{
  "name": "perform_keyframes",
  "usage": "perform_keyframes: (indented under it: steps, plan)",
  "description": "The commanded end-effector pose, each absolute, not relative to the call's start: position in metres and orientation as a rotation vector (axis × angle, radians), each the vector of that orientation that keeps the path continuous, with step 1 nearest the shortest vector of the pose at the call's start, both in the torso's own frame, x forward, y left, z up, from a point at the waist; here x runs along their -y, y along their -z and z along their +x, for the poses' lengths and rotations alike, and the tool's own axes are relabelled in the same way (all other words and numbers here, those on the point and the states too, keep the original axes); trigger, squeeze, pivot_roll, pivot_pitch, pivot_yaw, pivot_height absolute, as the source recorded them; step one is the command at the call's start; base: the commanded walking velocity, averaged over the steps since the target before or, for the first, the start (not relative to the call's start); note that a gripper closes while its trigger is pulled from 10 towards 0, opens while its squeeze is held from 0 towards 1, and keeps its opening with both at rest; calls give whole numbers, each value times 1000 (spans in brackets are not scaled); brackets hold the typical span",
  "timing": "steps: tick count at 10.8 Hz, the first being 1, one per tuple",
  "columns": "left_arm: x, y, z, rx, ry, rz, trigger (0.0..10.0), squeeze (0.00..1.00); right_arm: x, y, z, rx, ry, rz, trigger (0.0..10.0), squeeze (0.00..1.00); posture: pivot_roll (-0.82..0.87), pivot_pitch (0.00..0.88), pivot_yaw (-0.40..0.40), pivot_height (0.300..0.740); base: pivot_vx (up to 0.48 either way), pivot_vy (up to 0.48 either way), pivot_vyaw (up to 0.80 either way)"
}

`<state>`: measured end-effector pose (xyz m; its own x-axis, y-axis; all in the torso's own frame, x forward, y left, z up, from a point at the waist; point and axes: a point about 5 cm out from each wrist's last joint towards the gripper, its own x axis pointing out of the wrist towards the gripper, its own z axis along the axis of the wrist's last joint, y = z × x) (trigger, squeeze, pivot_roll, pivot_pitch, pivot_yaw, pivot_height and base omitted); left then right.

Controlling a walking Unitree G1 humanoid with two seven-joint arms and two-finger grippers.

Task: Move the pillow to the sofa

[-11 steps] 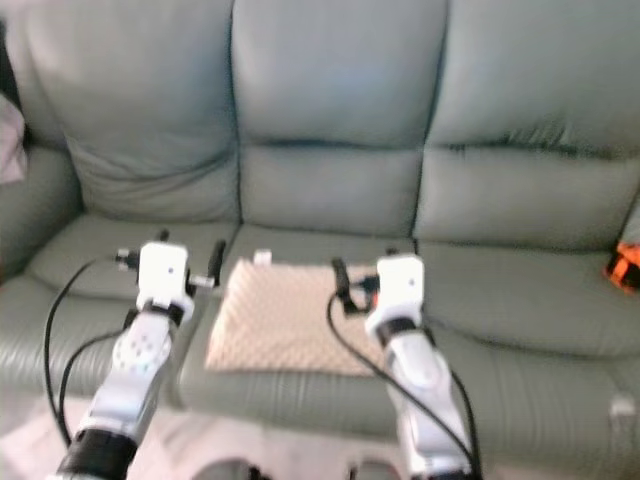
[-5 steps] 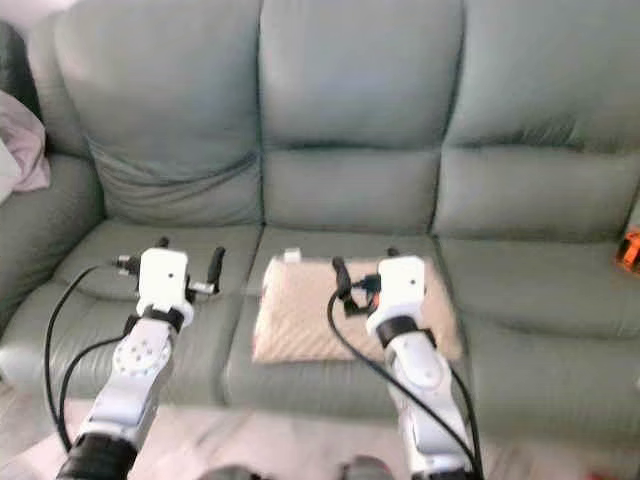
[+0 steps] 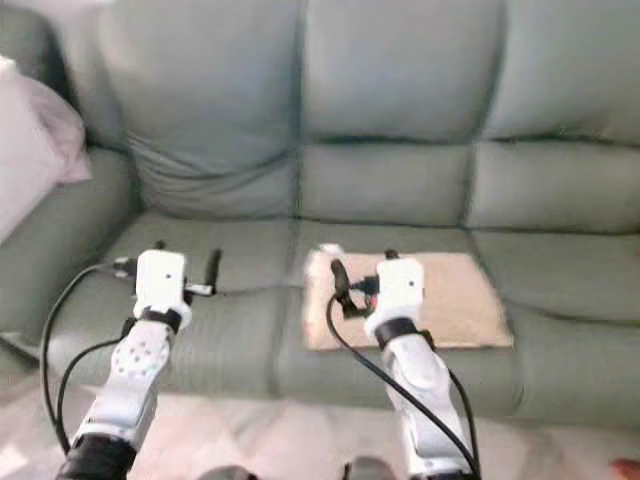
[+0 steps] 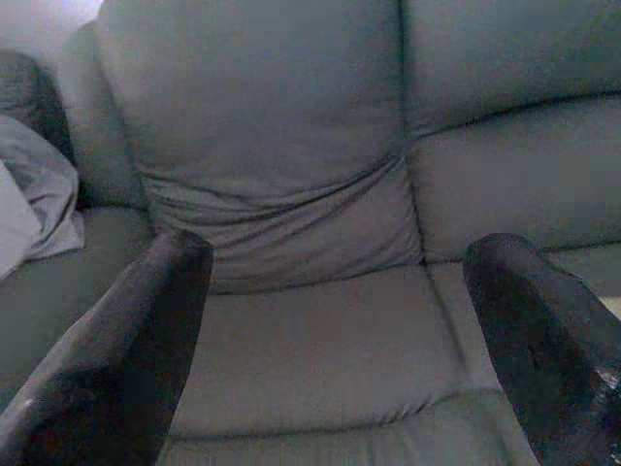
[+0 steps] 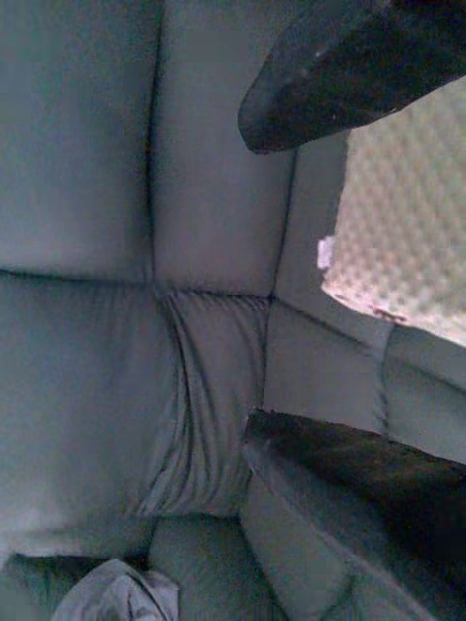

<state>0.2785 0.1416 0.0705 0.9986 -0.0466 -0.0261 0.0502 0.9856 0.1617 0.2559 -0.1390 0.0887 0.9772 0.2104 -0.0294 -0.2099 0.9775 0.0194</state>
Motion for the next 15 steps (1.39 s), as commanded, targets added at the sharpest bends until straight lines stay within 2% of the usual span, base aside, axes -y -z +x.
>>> perform_keyframes:
  steps: [1,6,7,10,13,15]
  plan:
    - [-136,-71,280,-26,70,169,10000,0,145,-86,254,-42,-188,15,10000,0,-100,0,50,740,0,480,0]
    - [-140,-74,279,-4,50,174,10000,0,142,-87,255,-40,-209,31,10000,0,-90,0,43,740,0,480,0]
    - [-139,-77,278,32,38,234,10000,0,142,-87,255,-38,-220,17,10000,0,-86,0,40,740,0,0,0]
    - [-141,-76,277,24,17,182,10000,0,139,-88,255,-36,-241,5,10000,0,-82,0,36,740,0,0,800]
    - [-143,-80,277,81,60,222,10000,0,137,-87,255,-37,-240,8,10000,0,-84,0,41,740,0,0,800]
    - [-147,-80,278,75,17,205,10000,0,137,-87,254,-38,-241,11,10000,0,-81,0,40,740,0,0,800]
